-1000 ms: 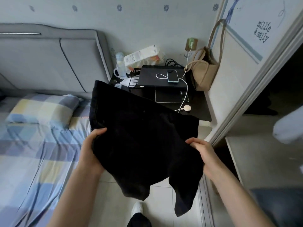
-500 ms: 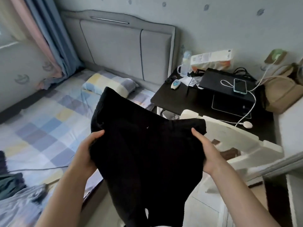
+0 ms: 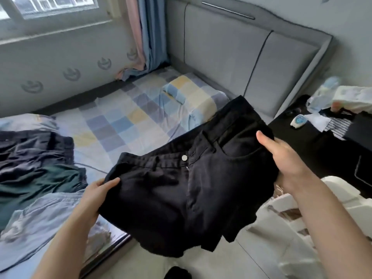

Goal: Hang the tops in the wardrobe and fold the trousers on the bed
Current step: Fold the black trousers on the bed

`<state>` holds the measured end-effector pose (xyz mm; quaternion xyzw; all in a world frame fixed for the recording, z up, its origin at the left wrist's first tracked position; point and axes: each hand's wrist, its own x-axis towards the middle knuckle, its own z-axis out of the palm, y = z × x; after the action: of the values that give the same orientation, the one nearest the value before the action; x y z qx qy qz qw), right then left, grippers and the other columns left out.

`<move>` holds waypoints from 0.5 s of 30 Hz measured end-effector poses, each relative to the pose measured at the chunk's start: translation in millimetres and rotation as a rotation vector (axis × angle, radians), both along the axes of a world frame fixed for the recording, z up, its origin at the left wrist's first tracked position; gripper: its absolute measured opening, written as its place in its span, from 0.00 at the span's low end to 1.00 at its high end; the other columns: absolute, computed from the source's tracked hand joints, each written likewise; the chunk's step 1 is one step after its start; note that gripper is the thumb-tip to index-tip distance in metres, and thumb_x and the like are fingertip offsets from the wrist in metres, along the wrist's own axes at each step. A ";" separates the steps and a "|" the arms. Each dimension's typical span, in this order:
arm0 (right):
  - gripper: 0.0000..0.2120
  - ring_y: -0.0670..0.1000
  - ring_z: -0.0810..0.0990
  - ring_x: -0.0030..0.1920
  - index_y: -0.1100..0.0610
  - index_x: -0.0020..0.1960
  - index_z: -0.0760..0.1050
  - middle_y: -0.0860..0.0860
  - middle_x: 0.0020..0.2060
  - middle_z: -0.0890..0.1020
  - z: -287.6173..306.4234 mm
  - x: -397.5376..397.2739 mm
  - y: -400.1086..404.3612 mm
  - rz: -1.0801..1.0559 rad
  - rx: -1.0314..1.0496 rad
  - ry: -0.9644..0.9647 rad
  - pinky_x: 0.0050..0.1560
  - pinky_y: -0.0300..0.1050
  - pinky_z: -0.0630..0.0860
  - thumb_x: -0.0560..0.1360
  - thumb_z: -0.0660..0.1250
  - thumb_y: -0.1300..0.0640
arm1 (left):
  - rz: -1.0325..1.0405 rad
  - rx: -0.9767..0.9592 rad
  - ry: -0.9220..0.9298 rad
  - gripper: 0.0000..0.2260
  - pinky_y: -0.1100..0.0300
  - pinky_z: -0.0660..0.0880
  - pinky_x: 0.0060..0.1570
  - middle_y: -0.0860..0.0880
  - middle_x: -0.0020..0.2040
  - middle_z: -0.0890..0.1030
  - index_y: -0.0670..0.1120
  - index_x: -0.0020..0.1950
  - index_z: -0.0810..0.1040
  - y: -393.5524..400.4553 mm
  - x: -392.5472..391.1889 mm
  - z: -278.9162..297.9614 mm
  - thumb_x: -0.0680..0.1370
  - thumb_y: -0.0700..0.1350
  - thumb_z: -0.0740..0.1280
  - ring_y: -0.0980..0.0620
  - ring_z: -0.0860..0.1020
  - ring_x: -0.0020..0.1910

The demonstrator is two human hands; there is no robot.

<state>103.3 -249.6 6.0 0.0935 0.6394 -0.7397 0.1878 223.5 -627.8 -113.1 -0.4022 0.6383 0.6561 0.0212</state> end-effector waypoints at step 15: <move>0.17 0.49 0.82 0.56 0.56 0.61 0.77 0.51 0.55 0.84 -53.4 -132.6 -125.9 0.259 0.101 -0.028 0.54 0.43 0.78 0.79 0.61 0.48 | 0.317 0.007 0.197 0.08 0.55 0.75 0.55 0.48 0.52 0.85 0.46 0.54 0.82 -71.9 -26.4 -10.9 0.80 0.44 0.65 0.51 0.82 0.54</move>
<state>-29.3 -375.5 -47.4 0.0300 0.6797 -0.6749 0.2857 197.1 -699.8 -124.0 -0.4314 0.5637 0.6896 -0.1439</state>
